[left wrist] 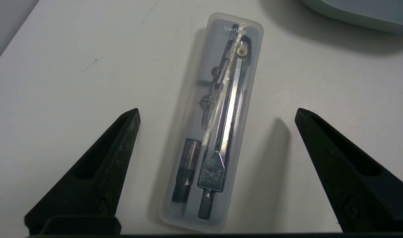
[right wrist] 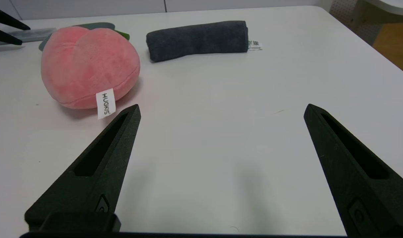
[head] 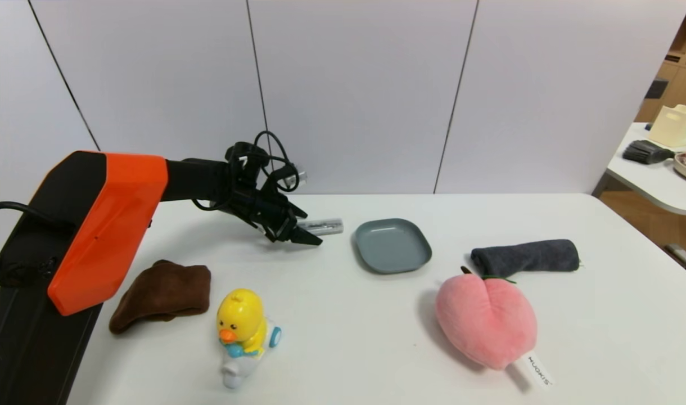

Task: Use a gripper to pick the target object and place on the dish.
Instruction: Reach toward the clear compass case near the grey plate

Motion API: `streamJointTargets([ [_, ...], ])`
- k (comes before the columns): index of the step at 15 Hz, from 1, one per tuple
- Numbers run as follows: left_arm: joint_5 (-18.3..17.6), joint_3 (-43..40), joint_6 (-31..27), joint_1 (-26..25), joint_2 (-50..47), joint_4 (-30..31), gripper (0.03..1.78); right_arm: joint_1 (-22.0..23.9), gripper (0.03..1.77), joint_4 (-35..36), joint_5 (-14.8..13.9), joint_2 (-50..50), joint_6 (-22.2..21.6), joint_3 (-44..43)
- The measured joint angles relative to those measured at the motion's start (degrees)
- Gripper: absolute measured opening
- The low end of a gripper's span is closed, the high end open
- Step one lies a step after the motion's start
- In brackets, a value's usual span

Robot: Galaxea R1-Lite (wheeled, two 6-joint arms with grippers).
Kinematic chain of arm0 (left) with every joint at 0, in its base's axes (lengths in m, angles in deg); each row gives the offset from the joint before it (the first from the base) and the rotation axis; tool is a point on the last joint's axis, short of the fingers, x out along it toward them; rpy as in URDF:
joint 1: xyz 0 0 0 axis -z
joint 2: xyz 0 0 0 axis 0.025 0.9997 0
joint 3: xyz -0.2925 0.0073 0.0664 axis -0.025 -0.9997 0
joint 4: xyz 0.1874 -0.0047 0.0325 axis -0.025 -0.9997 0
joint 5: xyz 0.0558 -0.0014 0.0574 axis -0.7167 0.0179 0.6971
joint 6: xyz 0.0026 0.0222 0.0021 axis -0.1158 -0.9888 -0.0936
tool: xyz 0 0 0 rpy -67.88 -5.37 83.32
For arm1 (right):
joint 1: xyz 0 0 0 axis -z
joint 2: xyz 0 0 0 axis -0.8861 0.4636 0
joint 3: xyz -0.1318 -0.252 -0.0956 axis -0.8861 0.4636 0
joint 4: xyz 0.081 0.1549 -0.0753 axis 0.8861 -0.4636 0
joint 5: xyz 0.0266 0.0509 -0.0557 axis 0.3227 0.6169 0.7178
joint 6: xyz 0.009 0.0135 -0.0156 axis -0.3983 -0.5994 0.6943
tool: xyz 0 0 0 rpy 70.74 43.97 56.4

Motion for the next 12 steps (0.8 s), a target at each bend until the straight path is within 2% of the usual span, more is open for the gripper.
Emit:
streamJointTargets([
  [12, 0.99, -0.26, -0.68, 0.02, 0.06, -0.07, 1.69, 0.0, 1.71, -0.05, 0.02, 0.0, -0.01, 0.0],
])
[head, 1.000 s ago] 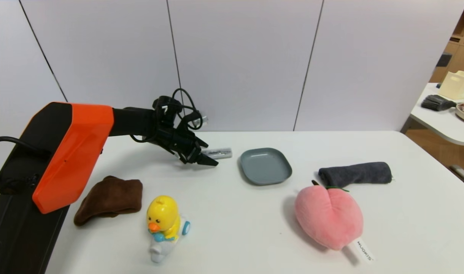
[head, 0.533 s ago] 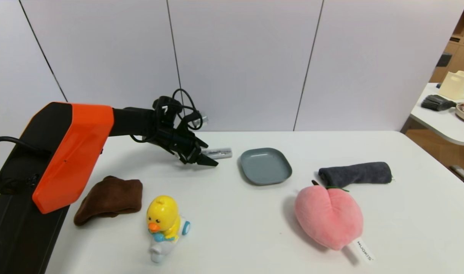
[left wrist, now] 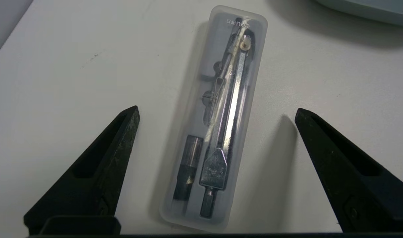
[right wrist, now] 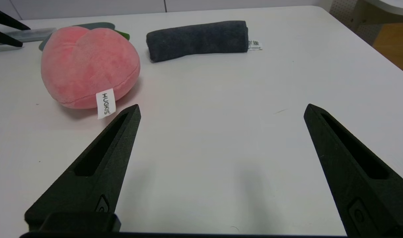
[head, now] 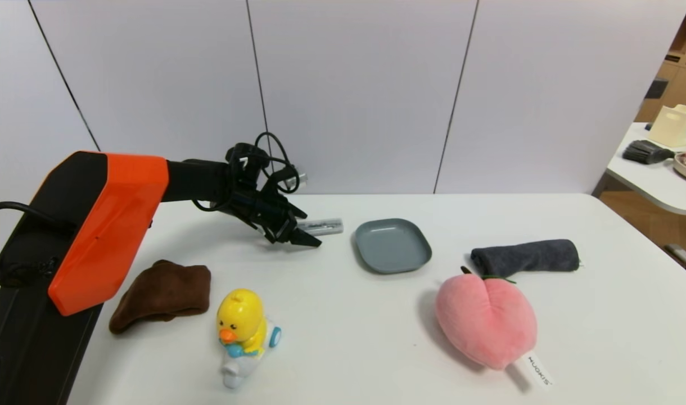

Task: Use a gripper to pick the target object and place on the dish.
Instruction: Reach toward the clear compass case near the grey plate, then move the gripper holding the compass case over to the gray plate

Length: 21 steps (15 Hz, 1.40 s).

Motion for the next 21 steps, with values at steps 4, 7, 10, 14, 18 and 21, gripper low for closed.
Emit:
streamJointTargets([
  [4, 0.17, 0.06, -0.11, 0.09, 0.02, 0.02, 1.69, 0.0, 1.71, 0.0, 0.02, 0.0, 0.0, 0.0],
  [7, 0.2, 0.09, -0.11, 0.09, 0.02, 0.05, 1.69, 0.0, 1.71, 0.0, 0.02, 0.0, 0.01, 0.0],
  [10, 0.17, 0.09, -0.06, 0.09, 0.02, -0.09, 1.3, 0.0, 1.71, 0.02, 0.0, 0.0, 0.0, 0.0],
  [14, 0.17, 0.09, -0.05, 0.07, 0.02, -0.12, 0.82, 0.0, 1.71, 0.05, 0.0, 0.0, 0.01, 0.0],
  [18, 0.17, 0.09, -0.02, 0.07, -0.06, -0.12, 0.59, 0.0, 1.71, 0.05, 0.0, 0.0, 0.0, 0.0],
  [21, 0.17, 0.09, -0.11, 0.09, -0.55, -0.09, 0.59, 0.0, 1.71, 0.02, 0.0, 0.0, 0.0, 0.0],
])
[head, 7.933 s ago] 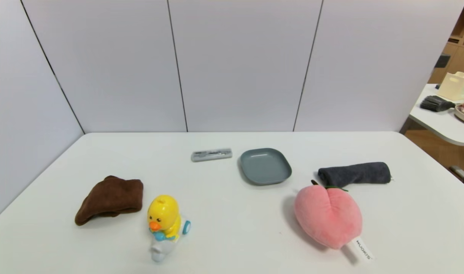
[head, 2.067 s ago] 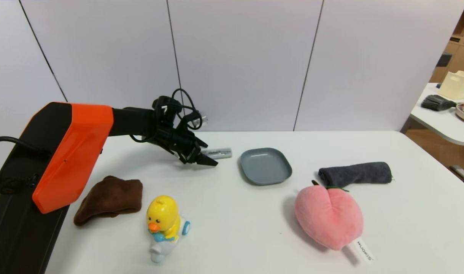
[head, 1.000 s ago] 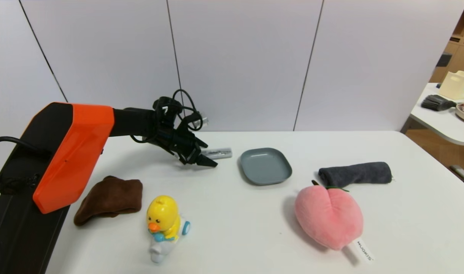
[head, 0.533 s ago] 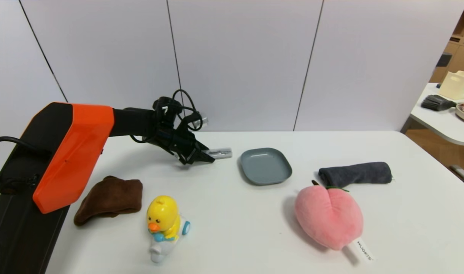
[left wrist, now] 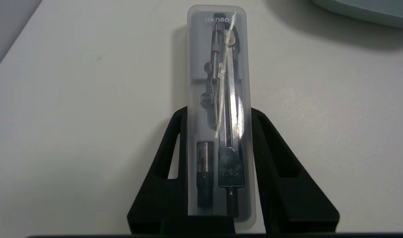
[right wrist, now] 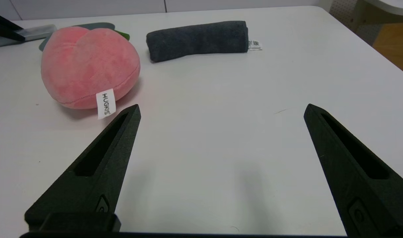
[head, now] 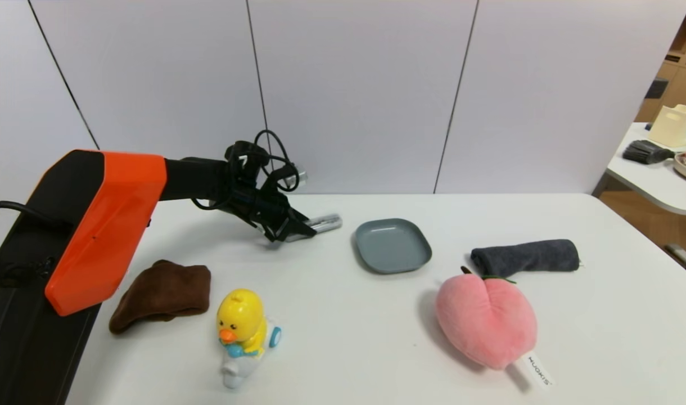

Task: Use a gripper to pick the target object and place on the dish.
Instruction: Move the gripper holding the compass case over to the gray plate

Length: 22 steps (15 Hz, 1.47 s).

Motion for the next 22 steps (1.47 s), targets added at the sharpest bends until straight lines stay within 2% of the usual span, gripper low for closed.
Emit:
streamJointTargets([
  [5, 0.38, 0.26, -0.02, 2.15, -4.04, 0.38, 0.59, 0.0, 1.71, -0.02, 0.0, 0.0, 0.0, 0.0],
  [13, 2.51, 0.91, 0.17, 12.15, -6.45, 1.01, 0.59, 0.0, 1.71, 0.0, 0.0, 0.0, 0.01, 0.0],
  [16, 3.74, 1.02, 0.22, 14.74, -5.41, 4.41, 0.59, 0.0, 1.71, -0.02, -0.02, 0.0, 0.01, 0.0],
  [22, 3.97, 1.05, 1.01, 17.44, -2.01, 10.64, 0.59, 0.0, 1.71, -0.02, 0.0, 0.0, 0.01, 0.0],
])
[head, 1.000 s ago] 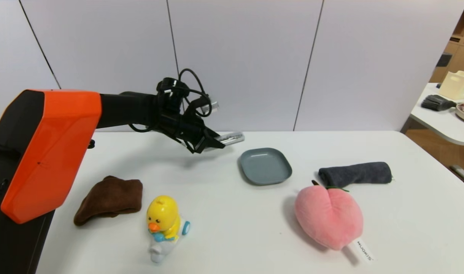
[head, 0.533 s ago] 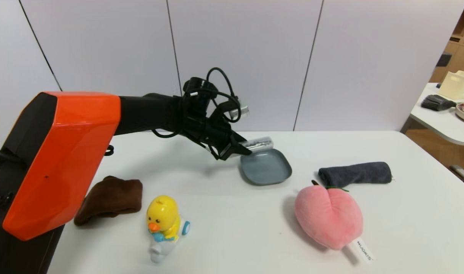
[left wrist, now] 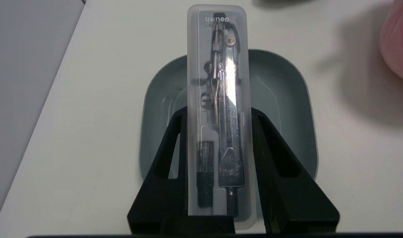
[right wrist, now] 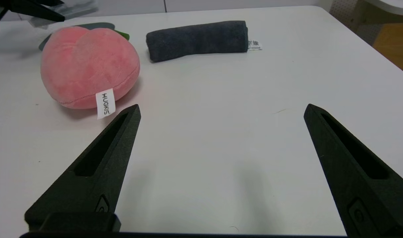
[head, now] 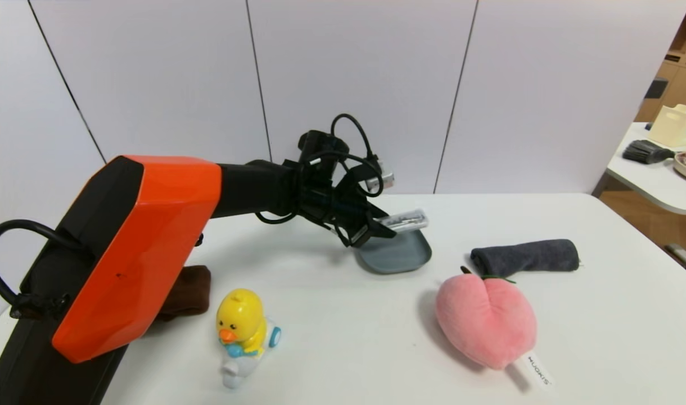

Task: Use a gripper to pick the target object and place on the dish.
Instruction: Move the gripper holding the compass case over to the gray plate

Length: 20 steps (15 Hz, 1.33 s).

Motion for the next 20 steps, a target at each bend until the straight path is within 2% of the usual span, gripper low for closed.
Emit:
streamJointTargets([
  [10, 0.0, 0.0, 0.56, 0.2, 2.69, 0.1, 0.59, 0.0, 1.71, -0.02, -0.02, 0.0, 0.0, 0.0],
  [11, -0.01, 0.0, 0.63, 0.2, 2.74, 0.1, 0.75, 0.0, 1.71, -0.02, 0.02, 0.0, 0.0, 0.0],
  [14, 0.02, 0.0, 0.73, 0.22, 2.74, 0.1, 1.05, 0.0, 1.71, 0.0, 0.02, 0.0, 0.0, 0.0],
  [18, 0.29, 0.0, 0.69, 0.22, 1.54, -0.69, 1.32, 0.0, 1.71, -0.02, 0.02, 0.0, 0.0, 0.0],
  [20, 2.08, -0.18, 0.48, -0.02, -1.61, -3.23, 1.4, 0.0, 1.71, 0.02, 0.0, 0.0, 0.0, 0.0],
])
